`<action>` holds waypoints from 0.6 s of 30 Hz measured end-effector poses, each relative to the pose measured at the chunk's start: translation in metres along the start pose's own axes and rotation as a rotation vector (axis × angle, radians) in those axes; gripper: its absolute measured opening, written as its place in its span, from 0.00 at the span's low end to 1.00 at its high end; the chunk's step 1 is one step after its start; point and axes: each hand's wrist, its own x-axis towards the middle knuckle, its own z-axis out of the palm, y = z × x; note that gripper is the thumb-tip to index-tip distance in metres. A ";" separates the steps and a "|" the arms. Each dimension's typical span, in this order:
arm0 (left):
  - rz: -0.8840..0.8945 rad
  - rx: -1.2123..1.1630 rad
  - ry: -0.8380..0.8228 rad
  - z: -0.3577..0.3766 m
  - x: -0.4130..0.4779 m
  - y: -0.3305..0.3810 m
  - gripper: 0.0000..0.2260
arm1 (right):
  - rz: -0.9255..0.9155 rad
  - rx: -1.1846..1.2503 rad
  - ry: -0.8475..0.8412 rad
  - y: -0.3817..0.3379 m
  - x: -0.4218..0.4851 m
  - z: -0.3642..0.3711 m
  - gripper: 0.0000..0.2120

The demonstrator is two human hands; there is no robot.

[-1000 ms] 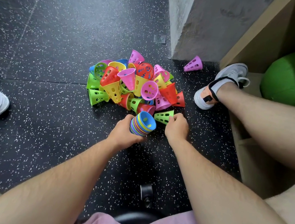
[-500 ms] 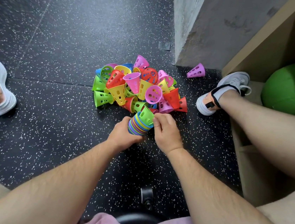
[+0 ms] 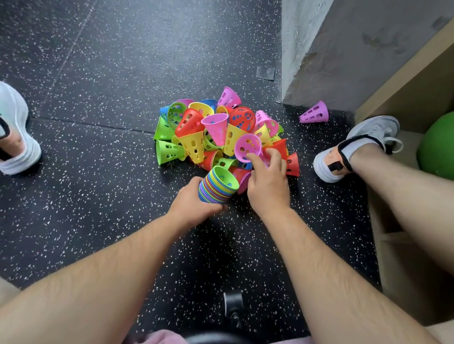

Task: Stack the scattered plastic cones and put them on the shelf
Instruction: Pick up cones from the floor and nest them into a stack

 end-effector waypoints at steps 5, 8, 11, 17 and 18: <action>-0.012 -0.010 0.002 -0.003 -0.003 0.001 0.32 | -0.053 -0.193 -0.080 0.007 0.015 0.003 0.25; -0.012 -0.007 -0.003 -0.003 -0.003 0.003 0.33 | -0.079 -0.205 -0.052 0.012 0.025 0.003 0.19; -0.017 -0.013 -0.008 -0.003 -0.002 0.003 0.34 | -0.091 -0.168 -0.030 0.019 0.032 0.000 0.07; -0.015 -0.052 0.003 -0.002 -0.001 0.005 0.32 | -0.144 0.128 0.283 0.019 0.026 -0.018 0.10; -0.016 -0.060 0.008 -0.001 0.000 0.005 0.32 | -0.153 0.167 0.311 0.016 0.024 -0.021 0.11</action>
